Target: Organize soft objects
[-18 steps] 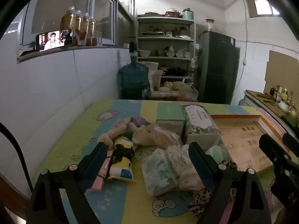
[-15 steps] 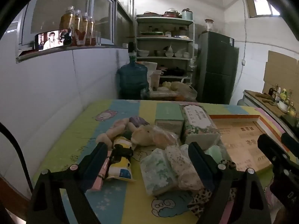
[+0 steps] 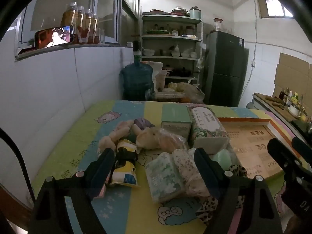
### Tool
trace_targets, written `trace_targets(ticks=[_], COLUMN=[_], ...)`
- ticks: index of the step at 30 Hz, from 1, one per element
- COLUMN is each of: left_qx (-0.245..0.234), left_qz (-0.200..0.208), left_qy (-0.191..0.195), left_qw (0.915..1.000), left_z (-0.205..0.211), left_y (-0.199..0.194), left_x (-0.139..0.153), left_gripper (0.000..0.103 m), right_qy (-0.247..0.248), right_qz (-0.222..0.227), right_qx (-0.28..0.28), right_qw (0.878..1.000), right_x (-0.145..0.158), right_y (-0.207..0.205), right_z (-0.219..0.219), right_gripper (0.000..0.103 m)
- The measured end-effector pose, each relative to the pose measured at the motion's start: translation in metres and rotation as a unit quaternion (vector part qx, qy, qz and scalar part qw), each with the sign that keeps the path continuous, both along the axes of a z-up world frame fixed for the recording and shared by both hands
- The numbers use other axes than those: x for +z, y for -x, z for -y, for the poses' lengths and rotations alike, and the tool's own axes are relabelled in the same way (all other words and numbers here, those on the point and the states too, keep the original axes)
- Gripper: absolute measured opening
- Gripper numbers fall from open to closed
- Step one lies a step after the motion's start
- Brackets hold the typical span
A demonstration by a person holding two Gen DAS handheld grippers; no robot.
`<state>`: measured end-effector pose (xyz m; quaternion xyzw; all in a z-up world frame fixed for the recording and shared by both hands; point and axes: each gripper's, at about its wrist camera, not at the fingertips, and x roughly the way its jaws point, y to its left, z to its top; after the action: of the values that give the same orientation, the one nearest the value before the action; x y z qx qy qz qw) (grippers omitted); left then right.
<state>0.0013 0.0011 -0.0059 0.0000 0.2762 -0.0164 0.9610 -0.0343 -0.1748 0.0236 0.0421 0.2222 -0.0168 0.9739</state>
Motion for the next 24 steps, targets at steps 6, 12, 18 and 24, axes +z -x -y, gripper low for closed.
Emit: trace_targets(ticks=[6, 12, 18, 24], left_qx=[0.001, 0.001, 0.0, 0.001], left_qz=[0.001, 0.001, 0.001, 0.001], left_qy=[0.003, 0.003, 0.003, 0.004], left_qw=[1.0, 1.0, 1.0, 1.0], left_z=[-0.0031, -0.0031, -0.0039, -0.0054], left_y=[-0.0008, -0.0007, -0.0007, -0.0002], left_x=[0.0, 0.0002, 0.0001, 0.001], left_gripper=[0.084, 0.084, 0.084, 0.084], right_qy=[-0.001, -0.001, -0.002, -0.003], right_qz=[0.0, 0.002, 0.002, 0.0], right_qx=[0.002, 0.005, 0.005, 0.007], right_qw=[1.0, 1.0, 1.0, 1.0], right_x=[0.0006, 0.0003, -0.0002, -0.0007], right_y=[-0.0014, -0.0003, -0.0001, -0.0008], right_z=[-0.0015, -0.0014, -0.0023, -0.004], right_gripper=[0.088, 0.088, 0.088, 0.088])
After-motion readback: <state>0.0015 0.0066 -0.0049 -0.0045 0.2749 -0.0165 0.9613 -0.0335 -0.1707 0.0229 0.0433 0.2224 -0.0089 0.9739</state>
